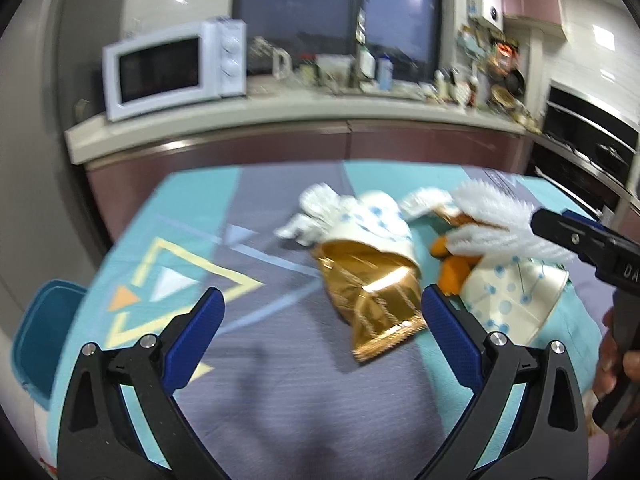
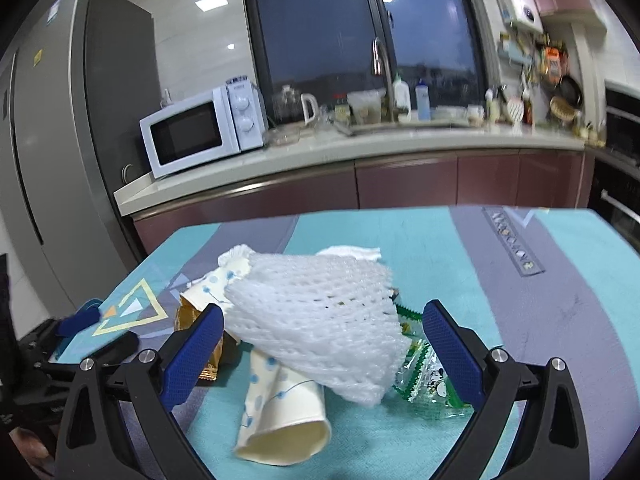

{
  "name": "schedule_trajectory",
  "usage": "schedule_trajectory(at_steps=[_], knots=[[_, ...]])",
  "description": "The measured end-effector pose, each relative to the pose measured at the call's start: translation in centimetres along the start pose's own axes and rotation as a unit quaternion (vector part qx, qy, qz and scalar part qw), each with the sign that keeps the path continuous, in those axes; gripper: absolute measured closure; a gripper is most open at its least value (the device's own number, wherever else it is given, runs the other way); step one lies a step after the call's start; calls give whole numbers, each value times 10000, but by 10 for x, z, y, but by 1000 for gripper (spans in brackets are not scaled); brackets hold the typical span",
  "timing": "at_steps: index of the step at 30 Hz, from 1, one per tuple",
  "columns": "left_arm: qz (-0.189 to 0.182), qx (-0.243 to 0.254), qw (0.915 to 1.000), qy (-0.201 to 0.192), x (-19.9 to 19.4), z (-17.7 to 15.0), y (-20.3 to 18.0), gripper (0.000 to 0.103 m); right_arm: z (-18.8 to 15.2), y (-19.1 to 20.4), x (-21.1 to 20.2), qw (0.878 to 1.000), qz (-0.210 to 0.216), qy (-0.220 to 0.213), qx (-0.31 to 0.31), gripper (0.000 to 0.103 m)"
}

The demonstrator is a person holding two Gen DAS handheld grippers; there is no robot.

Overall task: Collect trash
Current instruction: 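Grasp the gold foil wrapper with the left gripper and lift it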

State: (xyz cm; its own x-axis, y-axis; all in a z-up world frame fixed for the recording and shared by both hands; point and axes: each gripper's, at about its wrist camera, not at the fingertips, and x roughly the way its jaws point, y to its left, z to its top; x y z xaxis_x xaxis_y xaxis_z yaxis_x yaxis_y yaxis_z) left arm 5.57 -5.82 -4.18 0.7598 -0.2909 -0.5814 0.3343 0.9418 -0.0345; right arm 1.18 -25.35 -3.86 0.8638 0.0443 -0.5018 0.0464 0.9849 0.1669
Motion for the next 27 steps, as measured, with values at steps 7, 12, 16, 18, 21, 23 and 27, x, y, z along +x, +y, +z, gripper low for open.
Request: schedule_trajectory(at_steps=[7, 12, 16, 18, 21, 23, 27], knots=[[-588, -88, 9952, 779, 51, -2, -11, 42, -1, -13, 7, 9992, 304, 145, 225, 32], [-854, -327, 9891, 1153, 81, -7, -12, 73, 0, -16, 5, 9983, 501, 209, 190, 68], [-1022, -491, 9866, 1171, 92, -9, -10, 87, 2, -16, 3, 9980, 599, 168, 149, 77], [-1011, -505, 9875, 1099, 94, -10, -9, 88, 3, -15, 0, 9975, 675, 127, 162, 86], [-1096, -529, 9877, 982, 87, -9, -6, 90, 6, -13, -4, 9963, 839, 52, 160, 89], [-1130, -538, 9878, 927, 74, -7, 0, 90, 9, -9, -8, 9959, 891, -8, 121, 93], [-1202, -526, 9886, 734, 53, -10, 10, 90, 15, -3, -15, 9945, 1036, -131, 73, 97]])
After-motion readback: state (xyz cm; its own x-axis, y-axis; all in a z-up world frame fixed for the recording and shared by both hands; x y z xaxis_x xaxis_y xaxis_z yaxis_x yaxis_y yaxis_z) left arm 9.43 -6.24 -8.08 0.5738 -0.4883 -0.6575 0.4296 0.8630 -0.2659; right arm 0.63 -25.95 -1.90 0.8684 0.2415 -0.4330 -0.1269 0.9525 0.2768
